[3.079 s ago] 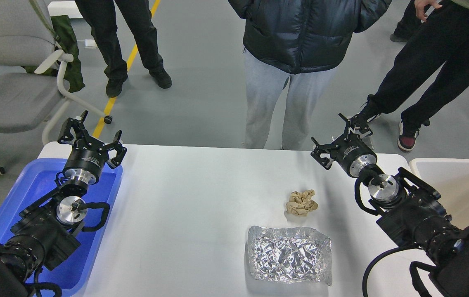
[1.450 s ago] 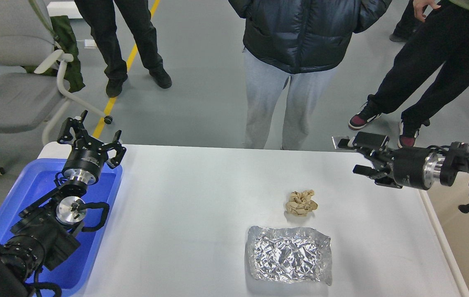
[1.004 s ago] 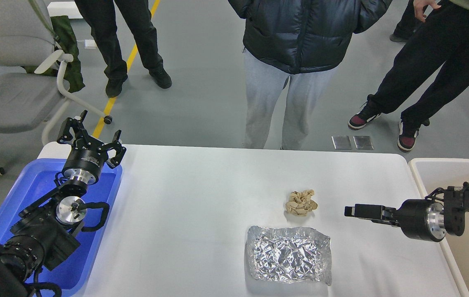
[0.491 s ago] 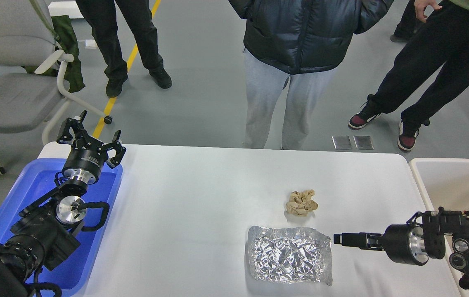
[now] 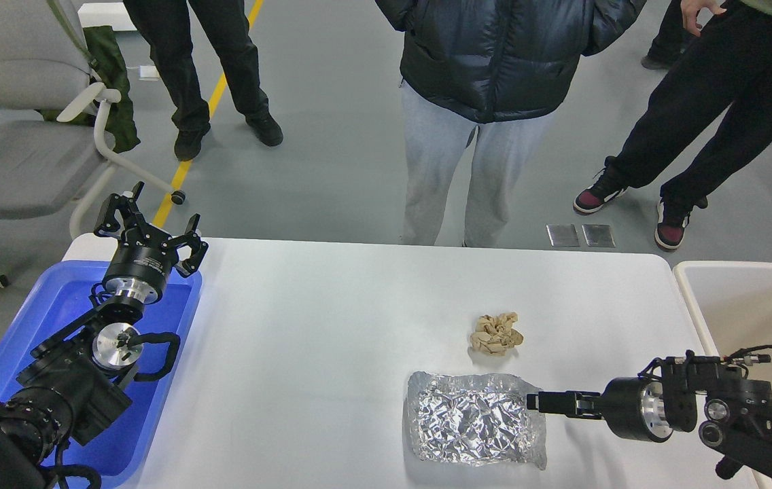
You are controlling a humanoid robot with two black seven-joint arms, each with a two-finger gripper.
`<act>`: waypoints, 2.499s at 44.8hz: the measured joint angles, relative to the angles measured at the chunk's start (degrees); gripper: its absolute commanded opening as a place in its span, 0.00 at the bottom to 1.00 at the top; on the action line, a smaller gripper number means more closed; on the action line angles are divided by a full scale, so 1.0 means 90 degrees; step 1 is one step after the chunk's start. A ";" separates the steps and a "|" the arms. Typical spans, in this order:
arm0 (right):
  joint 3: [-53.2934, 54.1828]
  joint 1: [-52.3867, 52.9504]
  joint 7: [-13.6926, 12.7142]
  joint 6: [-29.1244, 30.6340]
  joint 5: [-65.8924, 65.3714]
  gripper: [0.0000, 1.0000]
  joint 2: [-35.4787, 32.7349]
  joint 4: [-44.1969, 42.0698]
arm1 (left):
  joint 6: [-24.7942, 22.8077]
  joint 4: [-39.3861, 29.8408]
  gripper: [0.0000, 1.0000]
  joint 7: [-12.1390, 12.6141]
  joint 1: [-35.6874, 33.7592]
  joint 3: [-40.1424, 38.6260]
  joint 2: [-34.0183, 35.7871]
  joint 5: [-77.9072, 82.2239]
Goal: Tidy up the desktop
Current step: 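Close the right gripper on the near edge of the silver foil bag, then lift the foil bag with the right gripper and carry it over the white bin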
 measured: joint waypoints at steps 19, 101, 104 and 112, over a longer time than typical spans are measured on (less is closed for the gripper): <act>-0.0027 -0.0031 0.0004 -0.0091 -0.0014 0.95 0.0404 -0.0378 | 0.0000 -0.0002 1.00 0.0000 0.0000 0.0000 -0.0001 0.0000; -0.0156 -0.0382 0.0322 -0.0600 -0.0168 0.00 0.0790 -0.0704 | 0.0000 -0.0001 1.00 0.0000 0.0000 0.0000 0.0000 0.0000; -0.0156 -0.0382 0.0342 -0.0622 -0.0168 0.00 0.0775 -0.0704 | 0.0000 -0.0001 1.00 0.0000 0.0000 0.0000 0.0000 0.0000; -0.0156 -0.0382 0.0387 -0.0657 -0.0159 0.00 0.0701 -0.0683 | 0.0000 -0.0001 1.00 0.0000 0.0000 0.0000 0.0000 0.0000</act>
